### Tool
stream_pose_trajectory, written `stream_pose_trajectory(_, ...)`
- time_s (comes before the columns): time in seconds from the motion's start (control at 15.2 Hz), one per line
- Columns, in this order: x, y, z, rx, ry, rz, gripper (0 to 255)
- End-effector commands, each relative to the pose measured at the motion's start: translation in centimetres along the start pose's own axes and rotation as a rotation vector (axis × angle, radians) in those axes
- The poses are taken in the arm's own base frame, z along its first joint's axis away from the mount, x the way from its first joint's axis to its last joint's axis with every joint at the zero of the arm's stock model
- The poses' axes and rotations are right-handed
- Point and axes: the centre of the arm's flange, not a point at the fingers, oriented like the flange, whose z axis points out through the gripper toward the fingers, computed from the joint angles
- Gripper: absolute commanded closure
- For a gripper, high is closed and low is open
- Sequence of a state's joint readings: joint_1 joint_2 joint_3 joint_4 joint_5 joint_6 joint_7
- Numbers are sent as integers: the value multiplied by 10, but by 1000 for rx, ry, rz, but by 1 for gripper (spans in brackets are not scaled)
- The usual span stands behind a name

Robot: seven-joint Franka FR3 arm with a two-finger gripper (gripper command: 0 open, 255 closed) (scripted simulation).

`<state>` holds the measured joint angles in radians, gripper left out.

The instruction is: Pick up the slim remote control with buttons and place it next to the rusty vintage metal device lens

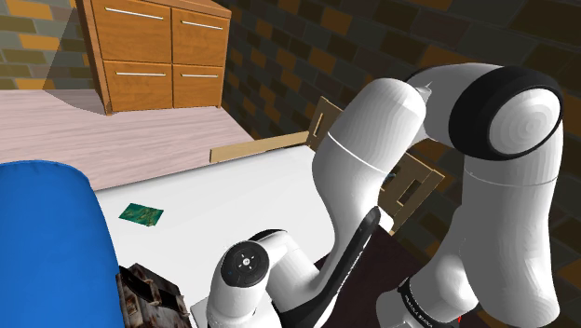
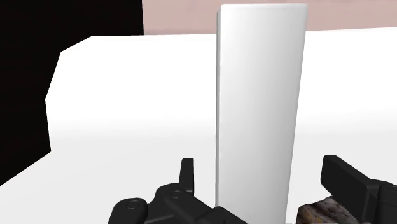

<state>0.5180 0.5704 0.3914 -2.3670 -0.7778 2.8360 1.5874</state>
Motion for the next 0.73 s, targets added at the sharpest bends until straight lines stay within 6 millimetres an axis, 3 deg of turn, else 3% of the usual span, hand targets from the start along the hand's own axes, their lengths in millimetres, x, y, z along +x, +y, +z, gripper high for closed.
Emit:
stream_pose_trajectory(0.0,-1,-1,-20,0,0,0,0)
stream_pose_trajectory(0.13,-1,-1,-44,0,0,0,0)
stream_pose_trajectory(0.66,-1,-1,-44,0,0,0,0)
